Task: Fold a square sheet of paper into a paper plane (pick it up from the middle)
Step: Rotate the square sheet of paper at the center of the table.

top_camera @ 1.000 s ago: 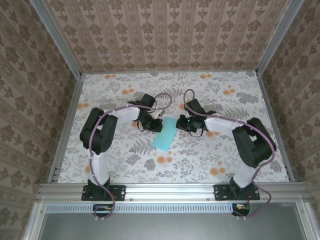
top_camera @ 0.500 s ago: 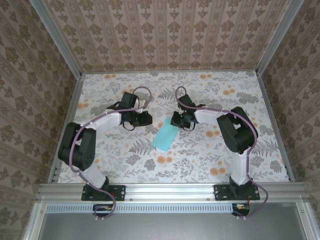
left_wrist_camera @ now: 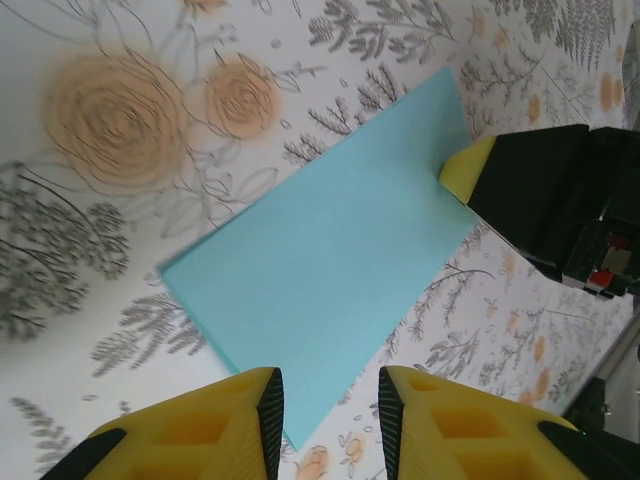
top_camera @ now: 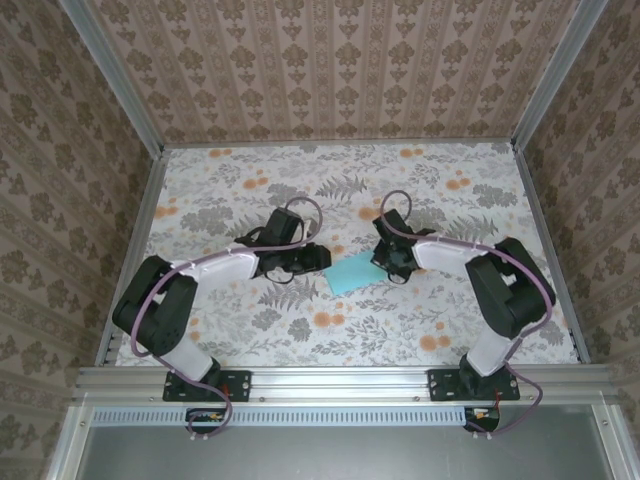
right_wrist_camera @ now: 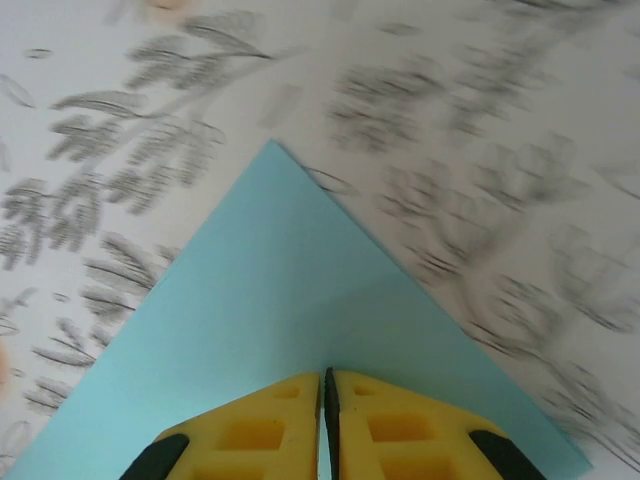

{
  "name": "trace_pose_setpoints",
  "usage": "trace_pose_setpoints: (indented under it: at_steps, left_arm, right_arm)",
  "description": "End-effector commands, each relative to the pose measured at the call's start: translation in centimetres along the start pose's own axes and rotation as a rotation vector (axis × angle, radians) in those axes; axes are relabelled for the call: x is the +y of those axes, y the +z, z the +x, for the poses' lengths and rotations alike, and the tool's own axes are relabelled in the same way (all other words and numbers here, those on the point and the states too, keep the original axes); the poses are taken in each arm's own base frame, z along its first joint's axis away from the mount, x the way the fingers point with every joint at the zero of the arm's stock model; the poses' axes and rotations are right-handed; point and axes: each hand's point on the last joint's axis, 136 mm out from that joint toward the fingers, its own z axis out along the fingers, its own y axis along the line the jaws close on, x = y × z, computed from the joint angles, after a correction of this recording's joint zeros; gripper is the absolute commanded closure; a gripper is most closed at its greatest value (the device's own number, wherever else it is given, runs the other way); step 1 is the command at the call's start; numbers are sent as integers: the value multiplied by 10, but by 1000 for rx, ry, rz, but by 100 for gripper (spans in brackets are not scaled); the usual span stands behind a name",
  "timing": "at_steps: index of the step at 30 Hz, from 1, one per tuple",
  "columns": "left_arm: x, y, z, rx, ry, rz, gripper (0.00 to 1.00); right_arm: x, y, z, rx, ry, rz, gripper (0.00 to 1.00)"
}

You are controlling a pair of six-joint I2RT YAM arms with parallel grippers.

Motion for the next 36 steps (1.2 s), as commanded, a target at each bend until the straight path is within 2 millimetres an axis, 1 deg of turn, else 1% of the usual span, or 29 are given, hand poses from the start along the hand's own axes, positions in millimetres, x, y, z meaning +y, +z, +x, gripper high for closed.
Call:
trace_pose_setpoints:
  at_steps: [1,4,7,9,11,16,20,25,32,34,36]
  left_arm:
    - [-15,6,-1,-12,-59,76,68]
    - [-24,16,7,32,-57,111,75]
    - [-37,24,13,65,-44,140,82]
    - [-41,29,18,80,-41,136,86]
    - [-38,35,23,101,-56,110,90]
    - [-23,46,20,144,-100,33,95]
    - [-12,55,23,207,-115,-23,95]
    - [11,60,29,273,-111,-141,95]
    - [38,55,22,282,-59,-239,96]
    - [47,51,18,300,4,-269,96]
    - [60,45,12,317,45,-328,98]
  right_arm:
    - [-14,-8,8,-10,134,-5,87]
    - [10,-16,13,23,132,-156,87]
    - [29,-26,14,33,79,-274,88]
    - [35,-30,18,46,38,-319,89]
    - [34,-32,23,62,18,-337,90]
    - [22,-28,36,93,1,-334,90]
    - [23,-30,37,92,-14,-349,90]
    - [27,-34,35,84,-39,-364,89]
    - [37,-39,31,70,-67,-402,88]
    - [40,-40,31,71,-75,-420,88]
    - [43,-40,31,71,-78,-429,88]
